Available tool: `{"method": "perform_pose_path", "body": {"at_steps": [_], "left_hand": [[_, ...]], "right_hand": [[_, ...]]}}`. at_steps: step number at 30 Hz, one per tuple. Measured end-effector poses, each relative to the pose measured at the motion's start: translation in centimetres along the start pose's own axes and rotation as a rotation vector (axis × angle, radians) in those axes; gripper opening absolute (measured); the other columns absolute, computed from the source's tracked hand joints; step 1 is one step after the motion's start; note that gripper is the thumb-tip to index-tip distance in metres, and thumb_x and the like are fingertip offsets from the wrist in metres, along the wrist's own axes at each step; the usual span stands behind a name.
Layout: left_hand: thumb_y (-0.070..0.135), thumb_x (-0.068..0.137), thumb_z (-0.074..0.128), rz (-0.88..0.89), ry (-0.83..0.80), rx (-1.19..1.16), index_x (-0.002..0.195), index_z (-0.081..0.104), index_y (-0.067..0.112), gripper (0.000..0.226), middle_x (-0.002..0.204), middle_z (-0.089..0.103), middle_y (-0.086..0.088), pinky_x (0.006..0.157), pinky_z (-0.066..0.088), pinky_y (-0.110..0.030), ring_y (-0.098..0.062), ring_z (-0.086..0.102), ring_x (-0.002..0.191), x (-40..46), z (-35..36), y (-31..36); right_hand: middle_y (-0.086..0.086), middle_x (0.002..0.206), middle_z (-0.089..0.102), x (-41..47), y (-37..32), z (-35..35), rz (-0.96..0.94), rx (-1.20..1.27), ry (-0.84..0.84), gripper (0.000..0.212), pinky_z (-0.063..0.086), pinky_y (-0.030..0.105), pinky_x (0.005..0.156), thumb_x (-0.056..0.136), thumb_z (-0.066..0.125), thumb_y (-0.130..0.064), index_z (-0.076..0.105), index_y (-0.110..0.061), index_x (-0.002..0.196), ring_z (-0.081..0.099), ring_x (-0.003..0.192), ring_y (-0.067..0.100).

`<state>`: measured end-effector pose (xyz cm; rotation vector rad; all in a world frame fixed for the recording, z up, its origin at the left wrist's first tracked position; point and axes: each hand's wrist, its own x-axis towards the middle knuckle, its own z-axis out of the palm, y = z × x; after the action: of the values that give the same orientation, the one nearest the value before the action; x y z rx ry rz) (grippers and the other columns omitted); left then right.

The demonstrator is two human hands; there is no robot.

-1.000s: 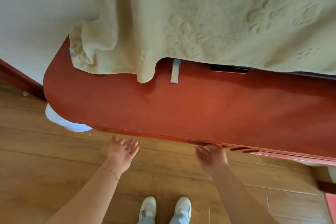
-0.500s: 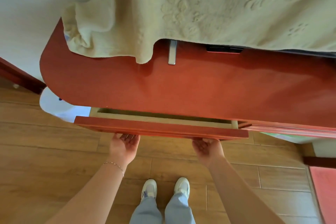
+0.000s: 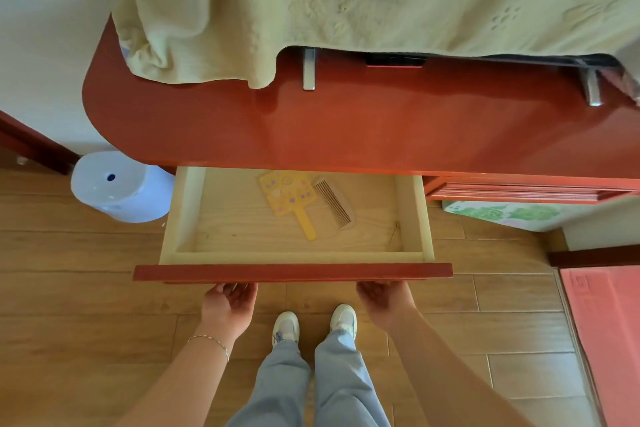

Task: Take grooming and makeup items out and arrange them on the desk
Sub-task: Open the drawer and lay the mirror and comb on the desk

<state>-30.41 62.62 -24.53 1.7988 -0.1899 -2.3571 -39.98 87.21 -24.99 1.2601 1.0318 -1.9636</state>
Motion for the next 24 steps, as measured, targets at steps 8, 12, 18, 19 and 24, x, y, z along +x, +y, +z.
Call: {"method": "perform_pose_path", "body": {"at_steps": [8, 12, 18, 19, 24], "left_hand": [[0.018, 0.1, 0.023, -0.041, 0.018, 0.042, 0.091, 0.05, 0.001, 0.033, 0.108, 0.055, -0.014, 0.108, 0.033, -0.041, -0.028, 0.042, 0.129, -1.7, -2.7, -0.5], [0.024, 0.101, 0.018, -0.067, 0.058, 0.09, 0.124, 0.044, -0.001, 0.043, 0.146, 0.035, -0.014, 0.113, 0.025, -0.043, -0.028, 0.031, 0.136, -2.1, -3.8, -0.7], [0.023, 0.099, 0.021, -0.07, 0.072, 0.18, 0.101, 0.051, 0.002, 0.036, 0.128, 0.051, -0.014, 0.108, 0.031, -0.043, -0.028, 0.037, 0.132, -2.2, -5.1, -0.8], [0.022, 0.099, 0.022, -0.066, 0.071, 0.193, 0.108, 0.051, 0.002, 0.037, 0.127, 0.052, -0.014, 0.108, 0.031, -0.043, -0.028, 0.038, 0.132, -2.3, -5.2, -0.9], [0.02, 0.1, 0.015, -0.064, 0.051, 0.223, 0.144, 0.022, 0.005, 0.047, 0.15, 0.028, -0.014, 0.114, 0.022, -0.043, -0.03, 0.028, 0.137, -3.2, -5.2, -0.8]], "right_hand": [[0.014, 0.087, 0.061, -1.2, 1.9, -2.7, 0.005, -0.023, 0.001, 0.017, 0.046, 0.036, 0.093, 0.089, 0.041, -0.002, 0.058, -0.004, 0.091, 0.058, 0.088, 0.026], [0.015, 0.087, 0.062, -1.7, 2.4, -3.6, 0.004, -0.015, -0.011, 0.016, 0.044, 0.04, 0.098, 0.089, 0.044, -0.002, 0.059, -0.004, 0.093, 0.059, 0.089, 0.028], [0.016, 0.09, 0.063, -2.5, 3.2, -4.7, 0.014, 0.013, -0.026, 0.019, 0.049, 0.037, 0.085, 0.09, 0.042, 0.0, 0.059, -0.004, 0.099, 0.06, 0.088, 0.029], [0.016, 0.091, 0.063, -2.4, 3.3, -4.9, 0.009, 0.013, -0.031, 0.02, 0.049, 0.037, 0.086, 0.089, 0.042, 0.0, 0.058, -0.004, 0.1, 0.06, 0.088, 0.029], [0.015, 0.101, 0.062, -1.9, 3.6, -5.5, 0.018, -0.195, 0.032, 0.021, 0.051, 0.032, 0.077, 0.093, 0.04, -0.001, 0.058, -0.004, 0.103, 0.06, 0.093, 0.027]]}}
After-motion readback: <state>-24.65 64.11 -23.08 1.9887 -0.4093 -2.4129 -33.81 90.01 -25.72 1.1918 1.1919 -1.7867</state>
